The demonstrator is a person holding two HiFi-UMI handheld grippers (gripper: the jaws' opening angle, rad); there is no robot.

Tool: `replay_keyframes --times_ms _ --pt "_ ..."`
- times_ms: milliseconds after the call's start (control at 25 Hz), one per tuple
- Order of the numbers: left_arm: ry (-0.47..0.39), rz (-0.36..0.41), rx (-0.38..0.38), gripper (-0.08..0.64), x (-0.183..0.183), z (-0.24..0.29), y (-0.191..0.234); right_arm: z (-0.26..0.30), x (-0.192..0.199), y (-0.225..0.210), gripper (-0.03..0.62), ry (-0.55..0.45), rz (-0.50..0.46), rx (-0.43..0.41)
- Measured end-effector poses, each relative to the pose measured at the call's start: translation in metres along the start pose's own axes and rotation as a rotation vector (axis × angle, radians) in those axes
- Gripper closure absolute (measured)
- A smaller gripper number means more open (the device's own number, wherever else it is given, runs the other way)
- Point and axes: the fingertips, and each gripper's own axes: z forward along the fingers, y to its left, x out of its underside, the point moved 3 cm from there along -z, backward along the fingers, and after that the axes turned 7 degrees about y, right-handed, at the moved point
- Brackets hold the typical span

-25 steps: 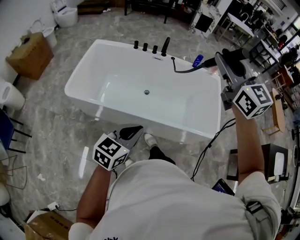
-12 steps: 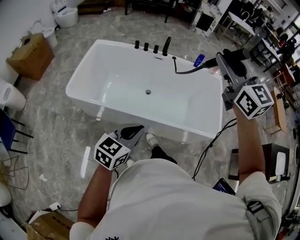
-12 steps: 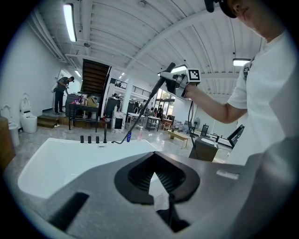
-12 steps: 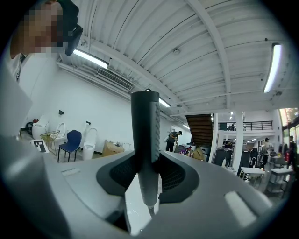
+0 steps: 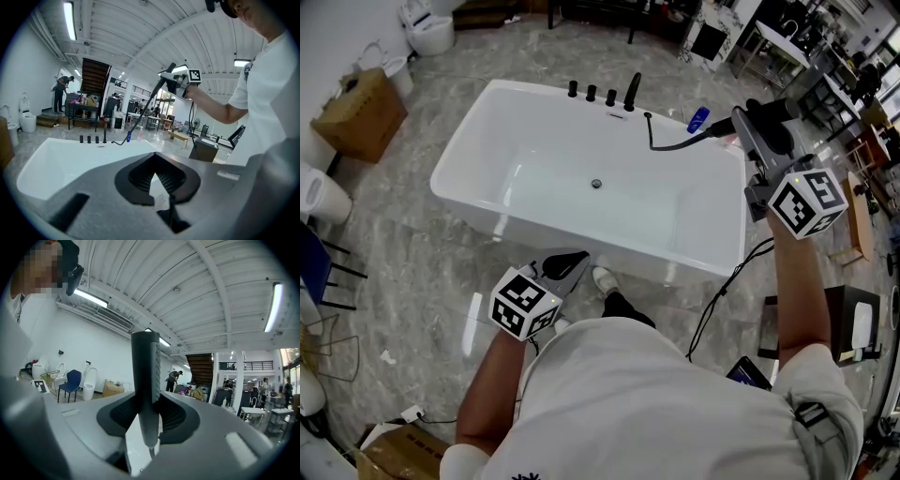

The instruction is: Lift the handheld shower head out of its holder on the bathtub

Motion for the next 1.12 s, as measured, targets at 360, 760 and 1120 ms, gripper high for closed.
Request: replay_keyframes --times_ms 360,760,1120 --pt "0.003 -0.007 0.002 0.554 -0.004 0.006 0.009 0.011 0.003 -0.008 0.449 0.008 0.005 -0.003" --pt "0.005 0.011 -0.006 0.554 -0.025 0.011 0.028 0.025 -0.008 -0.026 0.449 -0.013 0.016 -0.011" --pt "0.013 0.022 -0.01 0.554 -0.044 0.027 0.045 0.034 -0.027 -0.054 0.449 -0.049 0.006 -0.018"
